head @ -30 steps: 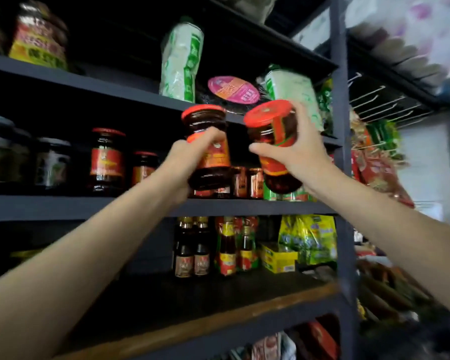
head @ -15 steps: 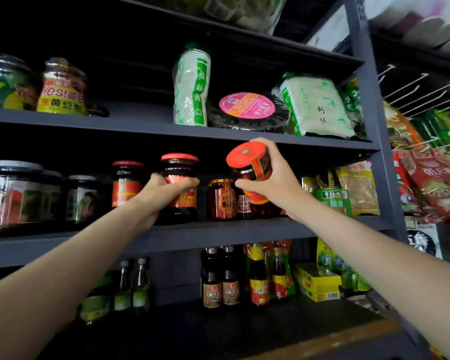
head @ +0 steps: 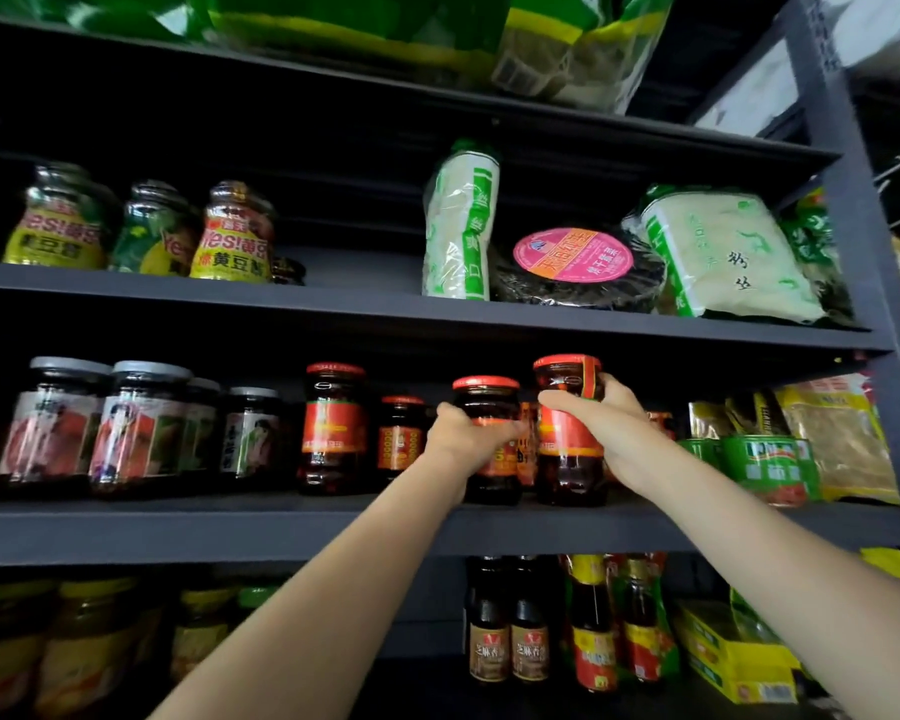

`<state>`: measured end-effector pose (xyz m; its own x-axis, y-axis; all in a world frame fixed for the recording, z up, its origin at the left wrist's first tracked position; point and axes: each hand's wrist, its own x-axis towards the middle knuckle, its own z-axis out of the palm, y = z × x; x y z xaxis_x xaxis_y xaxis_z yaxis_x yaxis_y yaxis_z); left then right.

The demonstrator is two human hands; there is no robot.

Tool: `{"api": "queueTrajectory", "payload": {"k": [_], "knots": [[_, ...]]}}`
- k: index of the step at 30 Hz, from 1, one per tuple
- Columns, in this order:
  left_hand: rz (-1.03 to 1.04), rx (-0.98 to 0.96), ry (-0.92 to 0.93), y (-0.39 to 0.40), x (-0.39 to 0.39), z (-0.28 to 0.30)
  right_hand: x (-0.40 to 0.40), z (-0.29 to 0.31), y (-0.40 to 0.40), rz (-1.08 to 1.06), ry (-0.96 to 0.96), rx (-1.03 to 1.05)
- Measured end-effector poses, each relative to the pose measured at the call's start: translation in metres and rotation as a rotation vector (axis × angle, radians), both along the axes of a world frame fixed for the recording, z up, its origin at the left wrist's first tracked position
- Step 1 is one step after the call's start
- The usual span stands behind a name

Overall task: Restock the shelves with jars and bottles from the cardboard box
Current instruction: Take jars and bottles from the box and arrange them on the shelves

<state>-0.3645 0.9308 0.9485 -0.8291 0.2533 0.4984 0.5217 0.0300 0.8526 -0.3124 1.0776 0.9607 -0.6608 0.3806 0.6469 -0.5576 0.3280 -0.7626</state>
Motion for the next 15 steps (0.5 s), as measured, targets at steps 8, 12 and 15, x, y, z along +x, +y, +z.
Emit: {"api": "queueTrajectory", "payload": {"k": [8, 12, 15], "knots": [[-0.127, -0.313, -0.033, -0.024, 0.000, -0.003, 0.002, -0.006, 0.008, -0.054, -0.223, 0.178], [-0.142, -0.363, 0.014, -0.028, 0.002, -0.001, 0.007, -0.009, 0.012, -0.035, -0.315, 0.265], [-0.119, -0.399, 0.027, -0.032, -0.005, 0.000, 0.008, -0.006, 0.014, 0.108, -0.312, 0.177]]}}
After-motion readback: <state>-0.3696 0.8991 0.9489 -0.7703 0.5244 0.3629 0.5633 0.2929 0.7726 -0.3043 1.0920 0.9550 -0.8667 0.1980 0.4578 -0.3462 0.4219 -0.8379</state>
